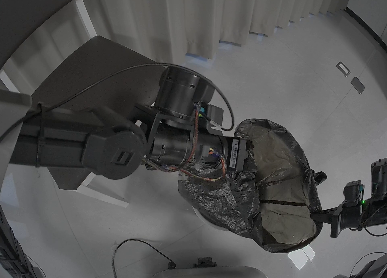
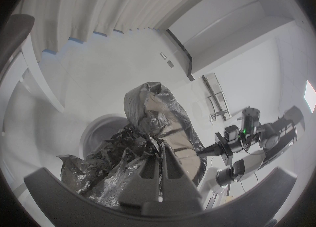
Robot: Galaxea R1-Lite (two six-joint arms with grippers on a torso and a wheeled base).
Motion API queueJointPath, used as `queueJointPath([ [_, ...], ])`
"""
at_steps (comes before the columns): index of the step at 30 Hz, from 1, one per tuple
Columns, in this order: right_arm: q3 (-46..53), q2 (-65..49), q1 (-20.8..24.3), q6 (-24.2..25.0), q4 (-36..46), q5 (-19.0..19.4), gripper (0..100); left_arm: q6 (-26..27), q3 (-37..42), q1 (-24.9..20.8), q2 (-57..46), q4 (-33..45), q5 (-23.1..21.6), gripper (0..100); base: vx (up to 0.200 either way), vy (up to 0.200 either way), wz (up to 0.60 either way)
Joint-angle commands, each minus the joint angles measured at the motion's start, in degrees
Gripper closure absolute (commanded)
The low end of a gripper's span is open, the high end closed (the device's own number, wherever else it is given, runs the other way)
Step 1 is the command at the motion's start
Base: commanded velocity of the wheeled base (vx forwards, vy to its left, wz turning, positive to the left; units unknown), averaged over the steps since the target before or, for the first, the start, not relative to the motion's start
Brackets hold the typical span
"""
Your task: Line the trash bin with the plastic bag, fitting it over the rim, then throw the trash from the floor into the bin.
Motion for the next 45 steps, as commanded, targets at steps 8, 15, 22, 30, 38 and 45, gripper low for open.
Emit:
queueJointPath([
  [8,0.69,-10.93,-0.04,0.05,5.74,0.29,100,-2.76,1.57,1.04,-0.56,-5.40,-1.97,100,0.000,0.000,0.00],
  [15,1.04,-11.81,0.05,-0.12,5.74,1.79,100,-3.20,3.86,0.95,1.02,-9.18,-5.14,100,0.000,0.000,0.00],
  [22,1.13,-14.71,0.32,-0.12,5.83,1.88,100,-8.29,3.51,-0.10,5.51,-16.56,-6.98,100,0.000,0.000,0.00],
  [30,-0.72,-19.55,1.20,-0.12,8.56,4.25,100,-10.40,4.21,1.74,7.97,-19.11,-7.77,100,0.000,0.000,0.00],
  [38,-0.90,-20.51,2.16,-0.03,11.54,6.54,100,-11.19,7.46,4.64,7.53,-23.24,-8.74,100,0.000,0.000,0.00],
  [45,-2.04,-19.37,1.99,0.05,11.54,6.89,100,-11.90,15.29,7.02,6.65,-26.67,-10.14,100,0.000,0.000,0.00],
])
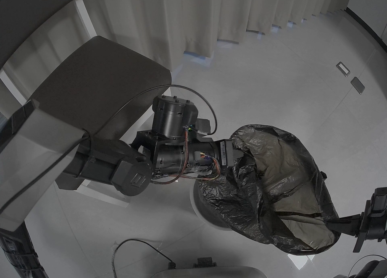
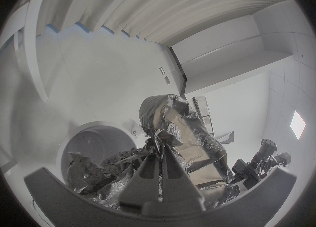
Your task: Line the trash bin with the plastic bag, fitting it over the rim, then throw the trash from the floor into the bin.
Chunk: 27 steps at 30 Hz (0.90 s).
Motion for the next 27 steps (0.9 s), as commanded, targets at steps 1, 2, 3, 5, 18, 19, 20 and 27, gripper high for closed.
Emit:
queueJointPath([
  [1,-1.21,1.08,-0.15,0.07,0.03,0.07,100,-0.12,5.72,2.34,-0.22,-3.39,-1.77,100,0.000,0.000,0.00],
  [2,-1.56,1.26,-0.33,0.07,0.03,0.07,100,-0.21,6.33,2.78,0.40,-4.97,-2.65,100,0.000,0.000,0.00],
  [3,-1.74,1.35,-0.41,0.07,0.11,0.07,100,-0.21,6.69,3.13,1.01,-6.12,-3.26,100,0.000,0.000,0.00],
  [5,-2.09,1.88,-0.94,0.07,0.03,0.07,100,-0.74,6.69,3.84,2.42,-7.96,-4.05,100,0.000,0.000,0.00],
  [18,-9.21,7.85,-1.91,0.07,-0.06,0.42,100,-0.38,6.95,8.06,7.08,-8.31,-4.05,100,0.000,0.000,0.00],
  [19,-10.35,8.99,-1.91,0.07,-0.06,0.42,100,-0.30,6.86,8.23,7.25,-8.14,-4.05,100,0.000,0.000,0.00],
  [20,-11.23,10.14,-1.64,0.07,-0.06,0.34,100,-0.21,6.86,8.23,7.25,-7.87,-4.05,100,0.000,0.000,0.00],
  [27,-16.68,20.86,-1.20,-0.37,-0.68,0.60,100,1.73,7.30,6.56,6.99,-6.29,-4.05,100,0.000,0.000,0.00],
])
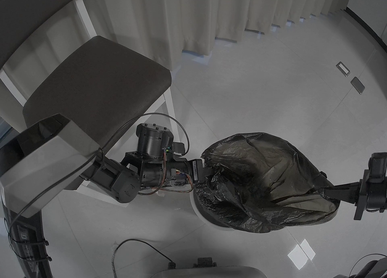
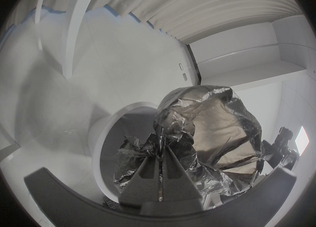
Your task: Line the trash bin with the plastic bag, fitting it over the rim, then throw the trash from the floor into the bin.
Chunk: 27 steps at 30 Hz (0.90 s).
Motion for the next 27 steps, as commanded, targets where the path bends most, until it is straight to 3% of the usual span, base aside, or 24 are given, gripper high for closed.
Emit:
queueJointPath([
  [1,-4.97,10.20,0.66,-0.37,-0.21,0.45,100,1.22,0.15,-1.35,0.53,1.60,0.02,100,0.000,0.000,0.00],
  [12,-8.57,14.86,3.38,-0.02,0.14,1.85,100,2.01,-8.82,-2.49,9.14,1.95,0.02,100,0.000,0.000,0.00],
  [27,-15.69,26.28,2.68,-0.02,-0.30,2.12,100,5.44,-2.49,4.45,3.07,2.39,0.19,100,0.000,0.000,0.00],
])
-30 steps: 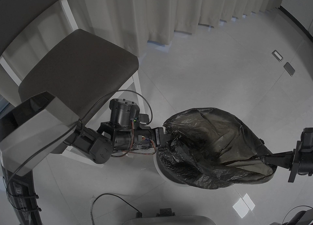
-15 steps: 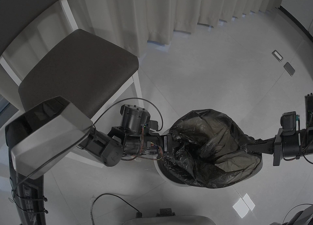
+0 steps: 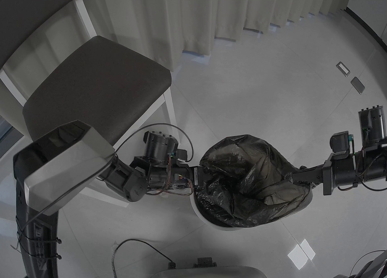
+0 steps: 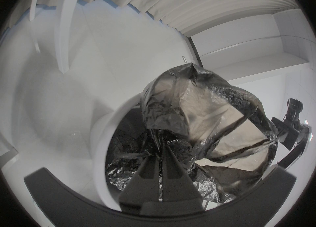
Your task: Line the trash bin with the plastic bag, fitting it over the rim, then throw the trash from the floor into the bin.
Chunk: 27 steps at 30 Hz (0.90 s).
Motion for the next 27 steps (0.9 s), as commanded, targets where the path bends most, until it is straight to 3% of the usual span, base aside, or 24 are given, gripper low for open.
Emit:
queueJointPath([
  [1,-4.71,8.69,-1.82,-0.03,-0.32,0.07,100,0.73,2.15,3.37,-5.17,1.05,0.12,100,0.000,0.000,0.00],
  [5,-7.61,13.87,-3.75,-0.83,-0.67,0.07,100,0.73,1.45,4.16,-8.25,2.81,0.12,100,0.000,0.000,0.00],
  [12,-13.41,22.58,-9.46,-3.73,-0.58,0.07,100,0.73,-0.22,1.09,-9.30,4.48,2.32,100,0.000,0.000,0.00],
  [19,-20.35,28.64,-10.25,-4.78,-0.05,0.33,100,0.73,0.39,1.00,-8.69,5.01,2.32,100,0.000,0.000,0.00],
  [27,-20.18,29.87,-10.25,-4.87,-0.49,0.33,100,0.56,-1.28,-1.55,-5.70,4.39,2.67,100,0.000,0.000,0.00],
])
